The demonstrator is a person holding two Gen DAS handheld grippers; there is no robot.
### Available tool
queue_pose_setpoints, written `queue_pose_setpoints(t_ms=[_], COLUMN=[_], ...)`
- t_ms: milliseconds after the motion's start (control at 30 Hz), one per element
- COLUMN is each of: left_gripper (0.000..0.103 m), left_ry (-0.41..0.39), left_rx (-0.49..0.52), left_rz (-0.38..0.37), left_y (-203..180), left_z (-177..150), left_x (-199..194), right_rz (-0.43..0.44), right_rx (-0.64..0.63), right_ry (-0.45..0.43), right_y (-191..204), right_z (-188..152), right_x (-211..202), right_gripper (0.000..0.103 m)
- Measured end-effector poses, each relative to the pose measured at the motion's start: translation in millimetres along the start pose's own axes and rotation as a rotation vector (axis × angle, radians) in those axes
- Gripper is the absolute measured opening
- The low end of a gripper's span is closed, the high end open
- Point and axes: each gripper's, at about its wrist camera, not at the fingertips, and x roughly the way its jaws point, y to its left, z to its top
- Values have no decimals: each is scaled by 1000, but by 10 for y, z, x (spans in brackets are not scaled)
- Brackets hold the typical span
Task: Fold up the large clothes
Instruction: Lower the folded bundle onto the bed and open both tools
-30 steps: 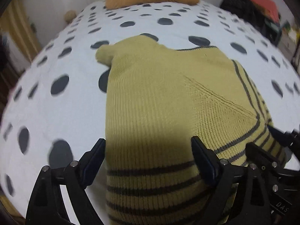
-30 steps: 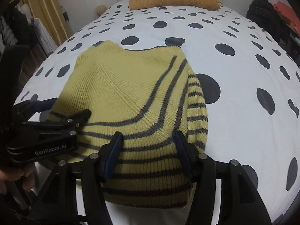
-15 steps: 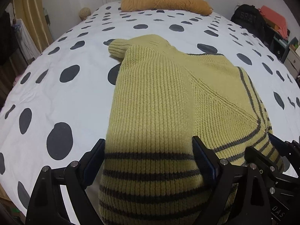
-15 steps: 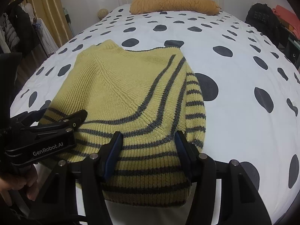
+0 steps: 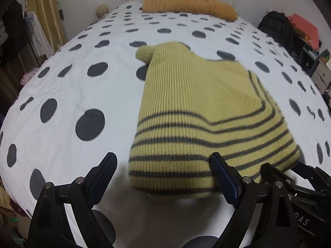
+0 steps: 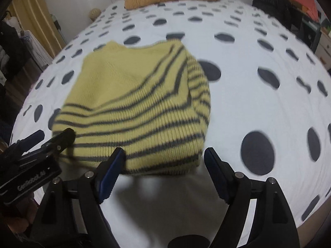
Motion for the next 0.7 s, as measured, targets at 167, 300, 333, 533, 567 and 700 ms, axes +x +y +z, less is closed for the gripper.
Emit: queue_pose_setpoints(t_ms=[167, 300, 333, 533, 567, 700], left_gripper=[101, 101, 99, 100, 100, 100], left_ry=[28, 16, 21, 27, 30, -2], left_rx=[-57, -116, -126, -95, -94, -133], left_rz=[-54, -42, -41, 11, 25, 15], left_y=[201, 417, 439, 361, 369, 485], left_z=[-109, -206, -228, -296, -296, -263], left_x=[100, -147, -202, -409, -413, -464], right_rz=[72, 50, 30, -75, -63, 35], right_rx=[74, 71, 72, 140, 126, 119], right_ry=[33, -24, -31, 79, 98, 43], right_y=[-176, -184, -173, -51, -24, 38], right_z=[-105, -190, -210, -238, -240, -241], right_x=[230, -57, -129, -206, -189, -319], right_gripper=[85, 85, 85, 86, 86, 86])
